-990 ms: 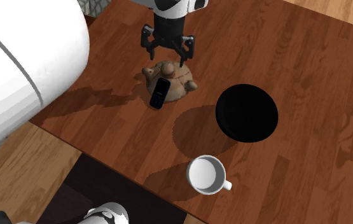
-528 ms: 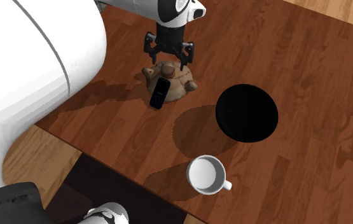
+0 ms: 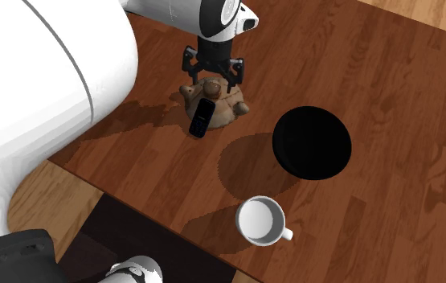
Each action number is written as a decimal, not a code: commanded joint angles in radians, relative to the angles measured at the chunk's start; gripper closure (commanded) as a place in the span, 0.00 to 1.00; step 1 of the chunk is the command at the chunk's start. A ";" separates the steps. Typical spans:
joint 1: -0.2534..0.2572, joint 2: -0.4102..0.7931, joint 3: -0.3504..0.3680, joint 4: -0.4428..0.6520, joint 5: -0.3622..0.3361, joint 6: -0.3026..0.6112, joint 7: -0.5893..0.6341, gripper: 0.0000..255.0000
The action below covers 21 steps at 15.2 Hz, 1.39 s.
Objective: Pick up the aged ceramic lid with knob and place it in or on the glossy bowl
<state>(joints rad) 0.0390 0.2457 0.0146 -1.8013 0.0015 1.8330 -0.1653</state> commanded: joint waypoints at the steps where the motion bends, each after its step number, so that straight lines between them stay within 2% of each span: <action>1: 0.000 0.000 0.000 0.000 0.000 0.000 0.000 0.00; 2: 0.000 0.000 0.000 0.000 0.000 0.000 0.000 1.00; 11: 0.000 0.000 0.000 0.000 0.000 0.000 0.000 1.00; 21: 0.000 -0.034 0.000 0.090 0.000 -0.124 0.000 1.00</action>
<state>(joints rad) 0.0390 0.2183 0.0149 -1.7181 0.0019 1.7223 -0.1650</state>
